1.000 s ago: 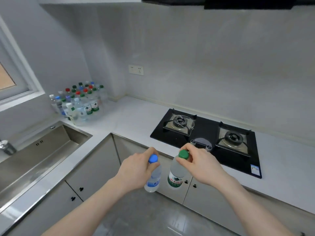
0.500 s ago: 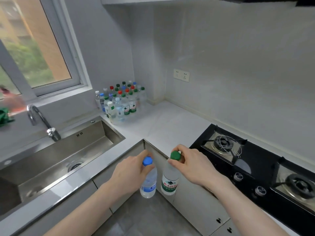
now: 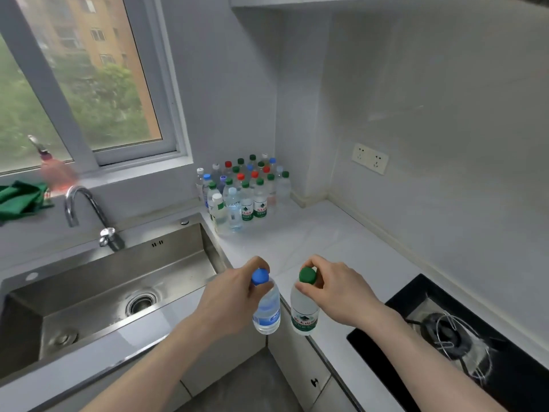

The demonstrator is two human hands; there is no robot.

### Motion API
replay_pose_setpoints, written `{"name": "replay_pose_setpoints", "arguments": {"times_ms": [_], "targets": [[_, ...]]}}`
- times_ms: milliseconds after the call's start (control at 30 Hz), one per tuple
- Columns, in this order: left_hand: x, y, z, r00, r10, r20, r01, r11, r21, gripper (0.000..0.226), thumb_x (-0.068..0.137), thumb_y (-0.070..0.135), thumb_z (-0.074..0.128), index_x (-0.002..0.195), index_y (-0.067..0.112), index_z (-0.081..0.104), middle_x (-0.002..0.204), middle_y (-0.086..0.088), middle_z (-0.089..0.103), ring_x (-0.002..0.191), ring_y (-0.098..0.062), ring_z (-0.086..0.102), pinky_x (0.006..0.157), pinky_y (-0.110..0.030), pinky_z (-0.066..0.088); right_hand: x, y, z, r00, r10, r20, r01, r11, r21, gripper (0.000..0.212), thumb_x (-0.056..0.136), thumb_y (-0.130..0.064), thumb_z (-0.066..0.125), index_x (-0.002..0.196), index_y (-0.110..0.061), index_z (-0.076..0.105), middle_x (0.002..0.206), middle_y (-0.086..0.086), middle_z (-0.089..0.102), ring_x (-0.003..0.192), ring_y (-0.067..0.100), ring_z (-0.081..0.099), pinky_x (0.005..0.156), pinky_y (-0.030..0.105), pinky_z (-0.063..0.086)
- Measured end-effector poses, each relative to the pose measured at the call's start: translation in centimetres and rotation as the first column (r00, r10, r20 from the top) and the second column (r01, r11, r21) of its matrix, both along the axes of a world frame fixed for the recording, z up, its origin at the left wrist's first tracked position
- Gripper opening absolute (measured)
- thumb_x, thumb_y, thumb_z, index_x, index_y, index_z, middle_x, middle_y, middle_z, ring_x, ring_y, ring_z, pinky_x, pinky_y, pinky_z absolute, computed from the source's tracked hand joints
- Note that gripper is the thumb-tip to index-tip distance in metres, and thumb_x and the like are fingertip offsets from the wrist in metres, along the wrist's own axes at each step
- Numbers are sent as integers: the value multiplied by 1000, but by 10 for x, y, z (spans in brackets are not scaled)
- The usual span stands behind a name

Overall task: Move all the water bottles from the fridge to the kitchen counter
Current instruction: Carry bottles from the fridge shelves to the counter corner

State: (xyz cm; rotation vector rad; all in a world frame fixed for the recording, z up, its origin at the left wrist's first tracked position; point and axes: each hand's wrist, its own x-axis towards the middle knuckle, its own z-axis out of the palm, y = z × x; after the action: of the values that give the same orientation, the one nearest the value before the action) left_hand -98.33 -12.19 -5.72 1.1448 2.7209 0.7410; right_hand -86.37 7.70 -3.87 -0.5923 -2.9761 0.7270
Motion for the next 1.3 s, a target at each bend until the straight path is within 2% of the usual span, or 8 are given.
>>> {"name": "replay_pose_setpoints", "arguments": {"times_ms": [133,233,367,500,633,800,967,1300], "targets": [[-45,21,1,1000,17,-6,-17,1000,-7,15,101,51,48,110,40,42,72,5,60,72,-15,56,57,-32,42,-47,22,0,1000,-2,-5,2,1000,0,23,95,-58,60,102,-39,50,80,-18,56,81,15,58,62,29,40],[-80,31,-1,1000,-1,8,1,1000,-18,15,101,51,49,111,40,45,70,7,56,68,-13,52,52,-30,36,-82,30,-4,1000,-12,-11,12,1000,3,24,95,-58,60,102,-37,51,80,-17,57,78,11,57,59,26,38],[-127,40,-9,999,-45,5,45,998,-51,17,102,53,48,112,40,45,80,11,60,67,-11,51,52,-26,33,-129,36,-16,999,-47,-2,47,999,6,25,94,-58,61,100,-36,52,81,-15,60,79,13,59,63,30,42],[-182,42,-18,996,-86,11,86,993,-81,20,102,53,47,112,37,44,76,8,58,63,-16,50,50,-28,32,-179,41,-23,995,-94,19,94,995,16,26,93,-59,61,98,-35,51,80,-14,61,81,17,60,64,33,42],[-236,46,-28,994,-107,2,106,989,-98,20,102,53,47,112,36,44,82,7,64,69,-19,57,55,-32,43,-218,45,-32,989,-144,19,144,990,10,23,95,-57,60,100,-37,51,79,-17,58,81,15,59,64,32,40],[-287,51,-43,995,-95,6,95,989,-113,20,103,51,48,112,33,45,84,6,63,74,-23,56,59,-33,40,-260,53,-43,984,-171,43,171,985,2,23,95,-57,60,98,-36,50,78,-14,60,78,13,60,60,30,39],[-329,64,-61,997,-58,45,63,990,-130,20,103,49,49,112,32,43,85,5,61,71,-21,55,55,-31,36,-299,68,-54,987,-145,74,146,989,-2,23,94,-57,60,98,-36,51,78,-11,61,78,16,59,59,31,37],[-391,100,-98,995,36,93,-14,974,-225,20,103,46,48,114,31,43,86,4,59,74,-24,54,60,-33,38,-379,102,-88,993,-41,114,45,998,-32,25,92,-57,60,102,-36,52,75,-11,57,79,17,57,56,28,32]]}}
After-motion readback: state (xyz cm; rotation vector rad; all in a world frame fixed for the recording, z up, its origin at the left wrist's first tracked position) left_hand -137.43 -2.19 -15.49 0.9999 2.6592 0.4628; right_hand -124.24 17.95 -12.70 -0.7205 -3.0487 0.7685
